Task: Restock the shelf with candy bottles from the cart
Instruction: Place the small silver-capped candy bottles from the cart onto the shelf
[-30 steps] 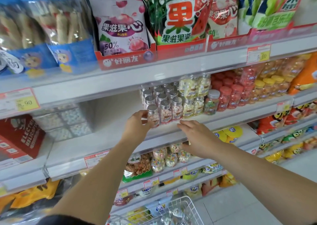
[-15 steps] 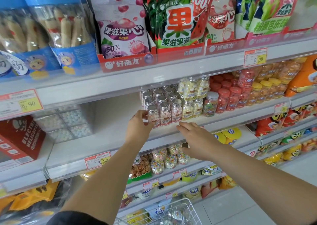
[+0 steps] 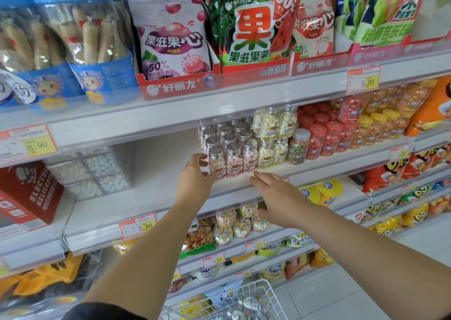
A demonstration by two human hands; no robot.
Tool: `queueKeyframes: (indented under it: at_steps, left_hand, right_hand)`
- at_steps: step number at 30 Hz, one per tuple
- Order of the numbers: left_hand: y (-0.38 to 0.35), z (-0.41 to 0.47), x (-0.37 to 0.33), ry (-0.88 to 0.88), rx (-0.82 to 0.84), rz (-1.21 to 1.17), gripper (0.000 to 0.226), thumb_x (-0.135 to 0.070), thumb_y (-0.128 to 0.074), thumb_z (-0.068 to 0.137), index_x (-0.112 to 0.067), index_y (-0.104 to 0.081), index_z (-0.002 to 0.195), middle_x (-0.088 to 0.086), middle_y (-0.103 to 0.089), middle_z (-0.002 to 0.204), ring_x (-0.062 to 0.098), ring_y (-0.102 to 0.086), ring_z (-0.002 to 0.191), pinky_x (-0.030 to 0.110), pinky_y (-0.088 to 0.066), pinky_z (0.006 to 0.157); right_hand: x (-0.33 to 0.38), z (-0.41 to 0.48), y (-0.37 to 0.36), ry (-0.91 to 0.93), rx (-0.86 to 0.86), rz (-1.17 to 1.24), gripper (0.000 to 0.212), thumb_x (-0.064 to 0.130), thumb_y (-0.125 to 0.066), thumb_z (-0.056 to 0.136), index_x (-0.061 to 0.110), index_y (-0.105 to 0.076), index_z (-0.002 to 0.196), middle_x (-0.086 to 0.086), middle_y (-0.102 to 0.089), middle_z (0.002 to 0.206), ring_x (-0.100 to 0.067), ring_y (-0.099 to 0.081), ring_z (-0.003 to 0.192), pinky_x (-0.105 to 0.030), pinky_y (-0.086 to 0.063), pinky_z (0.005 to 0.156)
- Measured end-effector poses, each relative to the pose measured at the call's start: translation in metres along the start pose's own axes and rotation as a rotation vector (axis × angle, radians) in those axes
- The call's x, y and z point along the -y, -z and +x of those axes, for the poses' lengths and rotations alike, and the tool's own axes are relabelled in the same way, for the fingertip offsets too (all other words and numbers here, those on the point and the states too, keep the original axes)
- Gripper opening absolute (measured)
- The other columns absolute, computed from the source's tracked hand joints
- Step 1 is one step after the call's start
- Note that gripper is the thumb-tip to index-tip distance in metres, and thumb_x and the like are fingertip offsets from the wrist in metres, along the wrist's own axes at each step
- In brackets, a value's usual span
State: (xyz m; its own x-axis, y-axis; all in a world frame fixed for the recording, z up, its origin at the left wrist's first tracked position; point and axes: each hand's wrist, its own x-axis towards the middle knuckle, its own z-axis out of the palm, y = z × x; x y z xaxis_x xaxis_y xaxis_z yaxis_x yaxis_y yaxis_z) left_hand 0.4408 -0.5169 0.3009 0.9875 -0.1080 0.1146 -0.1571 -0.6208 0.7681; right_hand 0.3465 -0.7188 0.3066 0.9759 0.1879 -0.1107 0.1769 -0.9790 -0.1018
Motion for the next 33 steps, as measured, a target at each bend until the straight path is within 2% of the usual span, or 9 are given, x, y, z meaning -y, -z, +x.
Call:
queueKeyframes:
  at_steps: [2,5,10,14,19,22,26,29,33]
  left_hand:
    - [0.004,-0.008,-0.001,-0.023,-0.028,0.018,0.047,-0.022,-0.065,0.094,-0.022,-0.046,0.137,-0.004,-0.055,0.132,0.012,-0.062,0.106,0.027,-0.052,0.081]
    - [0.015,-0.032,-0.003,-0.113,-0.123,0.018,0.04,-0.014,-0.059,0.096,-0.022,-0.05,0.135,-0.006,-0.051,0.136,0.009,-0.057,0.111,0.022,-0.045,0.085]
    - [0.018,-0.096,0.011,-0.179,-0.193,-0.007,0.028,-0.007,-0.053,0.097,-0.024,-0.063,0.117,-0.012,-0.06,0.117,-0.003,-0.059,0.095,0.018,-0.05,0.077]
    - [-0.014,-0.148,0.047,-0.04,-0.165,0.006,0.025,-0.008,-0.057,0.094,-0.026,-0.067,0.107,-0.014,-0.066,0.105,0.005,-0.064,0.09,0.035,-0.056,0.076]
    - [-0.068,-0.23,0.101,0.182,-0.039,0.048,0.022,-0.011,-0.058,0.095,-0.026,-0.068,0.108,-0.013,-0.067,0.102,0.004,-0.063,0.086,0.032,-0.055,0.075]
    - [-0.101,-0.274,0.14,0.276,0.019,0.065,0.019,-0.014,-0.061,0.094,-0.03,-0.068,0.102,-0.014,-0.067,0.099,0.003,-0.064,0.082,0.023,-0.051,0.071]
    - [-0.139,-0.316,0.19,0.443,0.083,0.047,0.02,-0.015,-0.062,0.092,-0.034,-0.067,0.097,-0.014,-0.068,0.096,0.004,-0.065,0.076,0.029,-0.055,0.074]
    - [-0.164,-0.342,0.224,0.569,0.185,0.043,0.019,-0.014,-0.061,0.092,-0.029,-0.067,0.103,-0.012,-0.068,0.095,0.009,-0.066,0.08,0.034,-0.055,0.079]
    - [-0.203,-0.36,0.271,0.629,0.366,0.086,0.028,-0.016,-0.06,0.091,-0.029,-0.065,0.115,-0.012,-0.067,0.103,0.009,-0.066,0.09,0.034,-0.054,0.086]
  right_hand:
    - [0.0,-0.004,-0.001,0.004,-0.001,0.035,0.08,0.042,-0.055,0.097,0.017,-0.01,0.158,0.001,0.004,0.166,-0.017,-0.003,0.152,-0.037,-0.024,0.12]
    - [-0.002,-0.015,-0.01,0.042,-0.088,0.082,0.071,0.041,-0.054,0.099,0.02,-0.02,0.157,0.005,0.001,0.166,-0.015,-0.008,0.151,-0.033,-0.025,0.117]
    - [-0.006,-0.041,-0.049,0.091,-0.106,0.213,0.046,0.031,-0.056,0.098,0.024,-0.049,0.143,0.008,-0.047,0.147,-0.013,-0.038,0.137,-0.03,-0.035,0.111]
    - [-0.009,-0.065,-0.096,0.063,0.101,0.305,0.034,0.03,-0.06,0.094,0.027,-0.063,0.128,0.009,-0.066,0.124,-0.014,-0.06,0.115,-0.036,-0.049,0.095]
    - [-0.015,-0.101,-0.157,0.029,0.337,0.327,0.027,0.031,-0.058,0.094,0.026,-0.067,0.118,0.009,-0.07,0.109,-0.015,-0.067,0.094,-0.035,-0.053,0.084]
    - [-0.021,-0.117,-0.201,0.009,0.462,0.358,0.023,0.029,-0.059,0.093,0.027,-0.067,0.115,0.013,-0.066,0.101,-0.016,-0.066,0.095,-0.036,-0.053,0.085]
    - [-0.029,-0.132,-0.265,-0.029,0.614,0.366,0.028,0.027,-0.06,0.092,0.024,-0.066,0.119,0.008,-0.069,0.112,-0.015,-0.065,0.104,-0.035,-0.052,0.091]
    - [-0.032,-0.135,-0.311,-0.055,0.717,0.351,0.031,0.026,-0.061,0.093,0.02,-0.065,0.123,0.001,-0.068,0.117,-0.017,-0.064,0.109,-0.031,-0.05,0.093]
    - [-0.03,-0.12,-0.378,-0.071,0.776,0.281,0.032,0.027,-0.058,0.094,0.007,-0.062,0.119,-0.012,-0.066,0.116,-0.03,-0.061,0.109,-0.039,-0.049,0.091]
